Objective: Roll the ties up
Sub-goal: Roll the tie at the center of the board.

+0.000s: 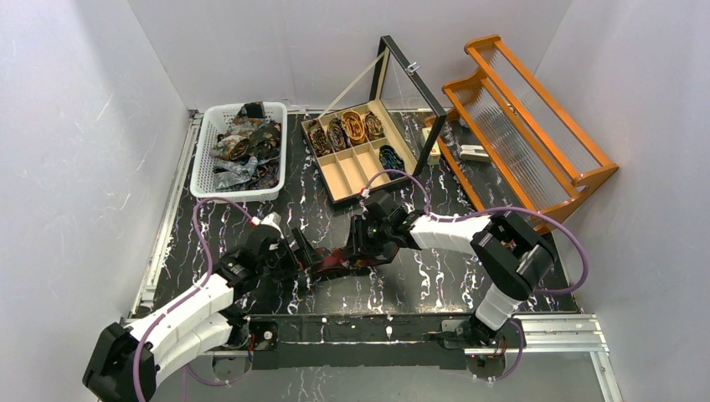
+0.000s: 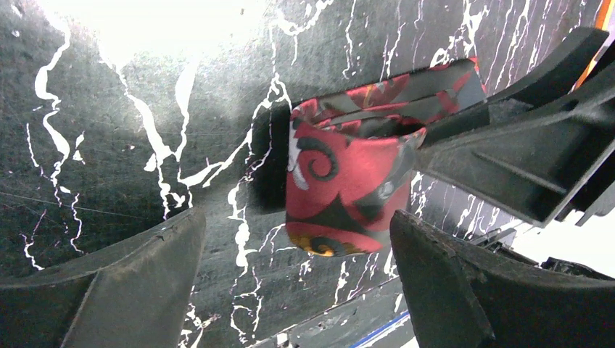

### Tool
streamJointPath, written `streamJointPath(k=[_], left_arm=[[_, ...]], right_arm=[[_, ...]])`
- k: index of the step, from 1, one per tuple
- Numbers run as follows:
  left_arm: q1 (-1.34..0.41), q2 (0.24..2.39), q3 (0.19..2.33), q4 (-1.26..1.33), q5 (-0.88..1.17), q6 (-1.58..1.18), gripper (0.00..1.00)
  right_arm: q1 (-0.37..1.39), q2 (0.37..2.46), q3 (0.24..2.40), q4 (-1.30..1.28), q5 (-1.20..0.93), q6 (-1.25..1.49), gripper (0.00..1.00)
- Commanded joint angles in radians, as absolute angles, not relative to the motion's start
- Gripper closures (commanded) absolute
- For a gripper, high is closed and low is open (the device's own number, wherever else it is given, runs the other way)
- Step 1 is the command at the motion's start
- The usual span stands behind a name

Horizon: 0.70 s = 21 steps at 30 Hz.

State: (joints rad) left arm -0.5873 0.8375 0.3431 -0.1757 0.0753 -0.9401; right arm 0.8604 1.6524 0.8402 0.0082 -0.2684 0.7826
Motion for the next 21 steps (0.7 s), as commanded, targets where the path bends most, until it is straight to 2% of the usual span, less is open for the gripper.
streamJointPath(k=[1, 14, 21], left_arm=[[-0.565, 0.791, 0.281, -0.073, 0.148, -0.949, 0.07], [-0.565, 0.880, 0.249, 0.083, 0.217, -0.927, 0.10], [-0.563, 0.945, 0.220, 0.174, 0.244, -0.934, 0.14]], right_arm=[[0.832, 1.687, 0.875, -0.024, -0.308, 0.772, 0.56], [0.824, 1.732, 0.886, -0.038, -0.336, 0.756, 0.56], [0.821, 1.754, 0.887, -0.063, -0.314, 0.749, 0.60]])
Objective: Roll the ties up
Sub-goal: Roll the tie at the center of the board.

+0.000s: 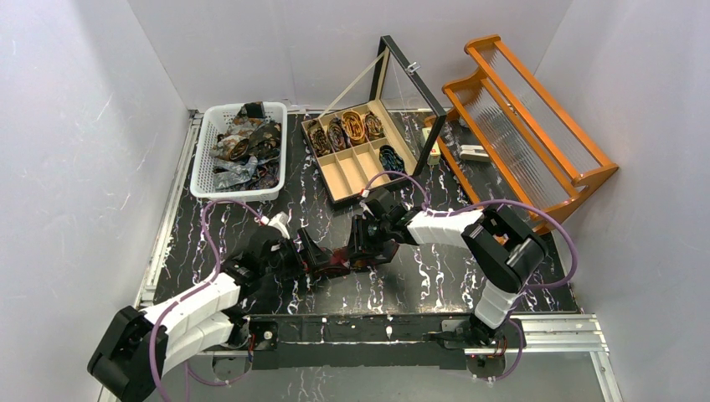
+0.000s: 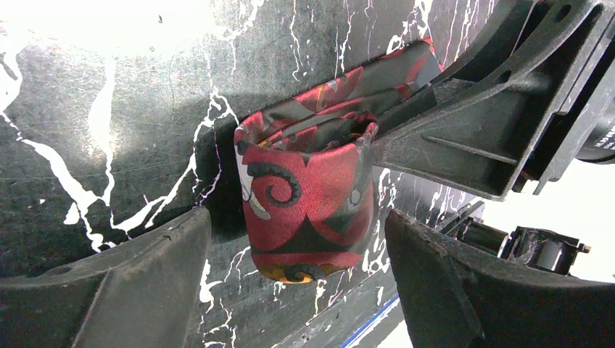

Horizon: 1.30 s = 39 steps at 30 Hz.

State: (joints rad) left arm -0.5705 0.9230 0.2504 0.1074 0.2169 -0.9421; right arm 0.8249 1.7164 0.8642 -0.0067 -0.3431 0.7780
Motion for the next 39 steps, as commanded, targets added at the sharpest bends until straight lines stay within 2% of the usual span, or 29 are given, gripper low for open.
streamJointPath(k=[1, 6, 12, 18, 27, 31, 35, 39], left_arm=[[-0.563, 0.953, 0.211, 0.193, 0.247, -0.940, 0.15], [-0.563, 0.986, 0.172, 0.295, 0.283, -0.968, 0.19], [-0.563, 1.014, 0.153, 0.346, 0.307, -0.976, 0.31], [-0.563, 1.017, 0.142, 0.375, 0.293, -1.000, 0.37], [-0.563, 1.013, 0.227, 0.227, 0.223, -0.993, 0.54], [-0.563, 0.994, 0.278, 0.113, 0.187, -0.970, 0.58], [-0.563, 0.978, 0.292, 0.077, 0.179, -0.974, 0.59], [-0.563, 0.977, 0.299, 0.060, 0.174, -0.976, 0.59]], right_arm=[[0.821, 1.759, 0.885, -0.063, -0.316, 0.747, 0.60], [0.821, 1.772, 0.884, -0.062, -0.323, 0.748, 0.61], [0.821, 1.783, 0.885, -0.066, -0.326, 0.750, 0.62], [0.821, 1.789, 0.887, -0.067, -0.334, 0.752, 0.63], [0.821, 1.767, 0.886, -0.038, -0.378, 0.739, 0.62], [0.820, 1.729, 0.908, -0.041, -0.409, 0.709, 0.56], [0.820, 1.668, 0.933, -0.058, -0.400, 0.680, 0.41], [0.817, 1.617, 0.950, -0.104, -0.318, 0.635, 0.37]])
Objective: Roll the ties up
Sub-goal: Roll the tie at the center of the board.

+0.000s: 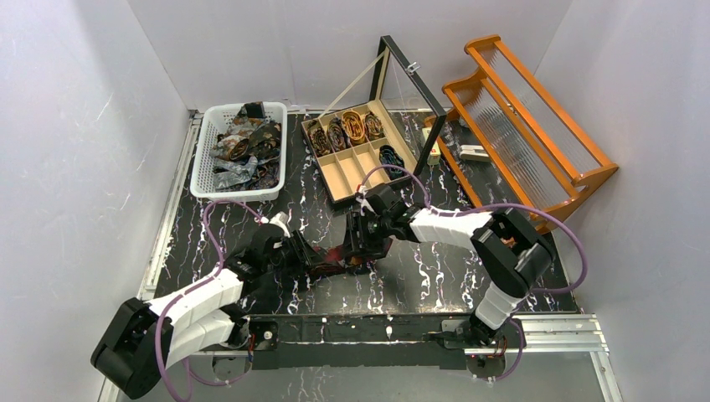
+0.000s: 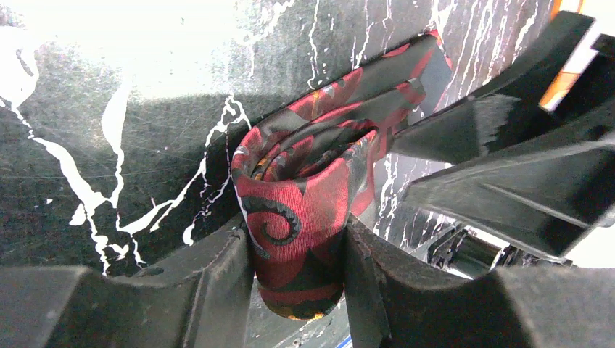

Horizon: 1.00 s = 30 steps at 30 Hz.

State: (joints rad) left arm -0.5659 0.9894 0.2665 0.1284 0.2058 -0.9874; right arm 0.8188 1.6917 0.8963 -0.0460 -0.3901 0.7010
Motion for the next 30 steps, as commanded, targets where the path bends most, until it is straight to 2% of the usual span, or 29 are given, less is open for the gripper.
streamJointPath(k=[1, 6, 9, 15, 22, 30], left_arm=[[-0.563, 0.977, 0.299, 0.058, 0.176, -0.977, 0.60], [-0.563, 0.954, 0.303, 0.035, 0.164, -0.984, 0.61], [-0.563, 0.940, 0.315, 0.019, 0.150, -0.985, 0.61], [-0.563, 0.946, 0.363, -0.065, 0.118, -0.956, 0.63], [-0.564, 0.998, 0.477, -0.228, 0.063, -0.864, 0.64], [-0.584, 1.074, 0.578, -0.378, 0.028, -0.776, 0.65]], right_arm=[[0.816, 1.616, 0.950, -0.119, -0.281, 0.622, 0.37], [0.813, 1.665, 0.955, -0.216, -0.111, 0.551, 0.42], [0.812, 1.716, 0.963, -0.252, -0.111, 0.522, 0.51], [0.814, 1.712, 0.922, -0.247, -0.152, 0.544, 0.58], [0.817, 1.703, 0.875, -0.212, -0.230, 0.618, 0.60], [0.818, 1.687, 0.897, -0.204, -0.254, 0.628, 0.59]])
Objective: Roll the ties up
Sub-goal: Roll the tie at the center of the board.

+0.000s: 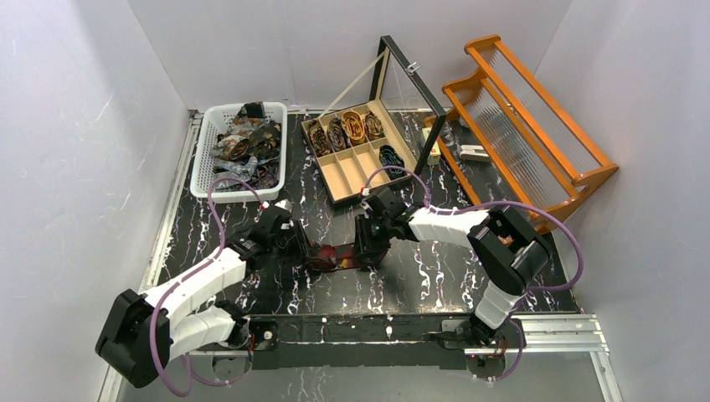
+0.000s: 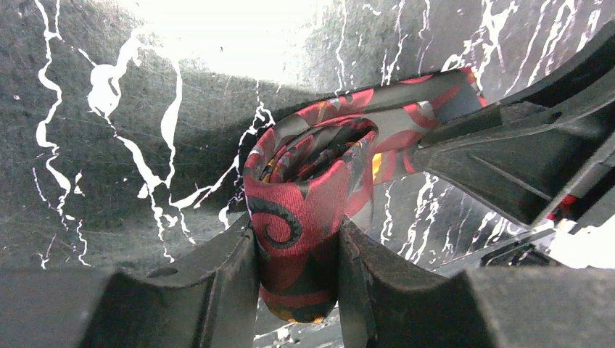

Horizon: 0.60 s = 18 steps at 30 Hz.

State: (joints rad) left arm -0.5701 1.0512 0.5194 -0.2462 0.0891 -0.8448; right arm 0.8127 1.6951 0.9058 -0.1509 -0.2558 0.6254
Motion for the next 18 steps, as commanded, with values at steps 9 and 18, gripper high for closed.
streamJointPath(k=[9, 18], left_arm=[[-0.721, 1.199, 0.776, -0.642, -0.295, -0.794, 0.67], [-0.876, 1.386, 0.966, -0.878, -0.576, -0.905, 0.70]], right_arm=[[0.816, 1.607, 0.928, -0.215, -0.237, 0.659, 0.47], [0.765, 1.487, 0.888, -0.237, -0.115, 0.704, 0.42]])
